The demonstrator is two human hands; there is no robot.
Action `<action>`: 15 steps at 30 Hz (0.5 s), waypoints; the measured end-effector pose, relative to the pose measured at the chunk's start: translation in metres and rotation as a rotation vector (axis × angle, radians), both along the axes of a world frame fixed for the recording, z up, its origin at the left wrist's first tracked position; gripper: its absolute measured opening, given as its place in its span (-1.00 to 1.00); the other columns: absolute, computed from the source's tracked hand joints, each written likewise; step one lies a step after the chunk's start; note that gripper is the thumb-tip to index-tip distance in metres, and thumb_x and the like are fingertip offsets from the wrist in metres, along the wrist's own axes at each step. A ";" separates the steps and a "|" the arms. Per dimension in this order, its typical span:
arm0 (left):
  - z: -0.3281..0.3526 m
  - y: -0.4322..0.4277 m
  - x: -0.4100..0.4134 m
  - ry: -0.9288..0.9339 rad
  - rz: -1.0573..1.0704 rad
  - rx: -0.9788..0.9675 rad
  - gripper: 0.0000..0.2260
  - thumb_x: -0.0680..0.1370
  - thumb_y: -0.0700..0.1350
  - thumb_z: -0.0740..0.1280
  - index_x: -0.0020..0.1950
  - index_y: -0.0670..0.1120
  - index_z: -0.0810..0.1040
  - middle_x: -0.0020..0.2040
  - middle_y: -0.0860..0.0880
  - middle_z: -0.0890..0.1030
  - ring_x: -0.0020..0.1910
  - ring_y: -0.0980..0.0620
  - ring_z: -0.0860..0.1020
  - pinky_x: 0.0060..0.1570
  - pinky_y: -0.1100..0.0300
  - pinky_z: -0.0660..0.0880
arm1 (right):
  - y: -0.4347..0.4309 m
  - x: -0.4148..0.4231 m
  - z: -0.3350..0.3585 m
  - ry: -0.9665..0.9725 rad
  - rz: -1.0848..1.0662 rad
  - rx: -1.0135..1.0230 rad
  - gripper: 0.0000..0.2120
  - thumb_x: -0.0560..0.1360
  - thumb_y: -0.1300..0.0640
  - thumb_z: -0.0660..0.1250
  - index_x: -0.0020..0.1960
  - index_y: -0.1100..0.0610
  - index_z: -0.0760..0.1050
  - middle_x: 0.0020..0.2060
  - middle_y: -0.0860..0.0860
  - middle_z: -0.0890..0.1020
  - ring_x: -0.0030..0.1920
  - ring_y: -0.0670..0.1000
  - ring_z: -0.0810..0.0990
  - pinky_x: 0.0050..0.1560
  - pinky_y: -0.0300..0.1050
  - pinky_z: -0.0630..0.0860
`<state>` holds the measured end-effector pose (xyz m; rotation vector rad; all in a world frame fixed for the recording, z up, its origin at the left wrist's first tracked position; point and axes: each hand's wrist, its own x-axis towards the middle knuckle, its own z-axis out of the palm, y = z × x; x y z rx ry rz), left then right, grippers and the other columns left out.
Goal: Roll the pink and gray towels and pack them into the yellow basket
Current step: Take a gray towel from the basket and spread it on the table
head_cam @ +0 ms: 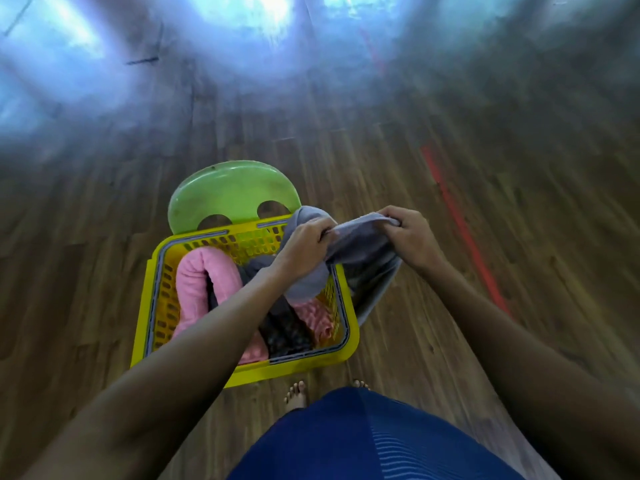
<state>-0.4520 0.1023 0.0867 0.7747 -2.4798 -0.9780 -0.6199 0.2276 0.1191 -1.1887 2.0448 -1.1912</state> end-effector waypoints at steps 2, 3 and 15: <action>-0.009 -0.003 0.010 -0.003 0.054 -0.046 -0.85 0.61 -0.21 0.25 -0.17 -0.15 0.48 -0.22 0.05 0.47 -0.22 0.11 0.41 -0.21 0.16 0.31 | 0.002 -0.004 0.008 0.014 -0.045 -0.023 -0.87 0.49 0.19 0.29 -0.16 0.07 0.60 -0.32 -0.12 0.62 -0.25 -0.20 0.54 -0.21 -0.24 0.43; -0.014 -0.006 0.016 -0.005 0.108 -0.047 -0.86 0.61 -0.22 0.23 -0.13 -0.17 0.51 -0.17 0.00 0.51 -0.16 0.03 0.46 -0.16 0.11 0.34 | 0.005 -0.006 0.009 0.008 -0.080 -0.029 -0.87 0.49 0.19 0.28 -0.16 0.08 0.60 -0.31 -0.10 0.63 -0.24 -0.18 0.55 -0.19 -0.22 0.44; 0.079 -0.017 -0.025 0.097 0.168 0.051 -0.83 0.57 -0.23 0.20 -0.14 -0.10 0.55 -0.26 0.01 0.55 -0.23 0.06 0.47 -0.17 0.15 0.35 | -0.001 -0.010 0.004 0.127 -0.191 0.128 -0.82 0.52 0.14 0.34 0.10 0.15 0.60 -0.12 -0.01 0.55 0.02 0.06 0.56 -0.10 -0.22 0.40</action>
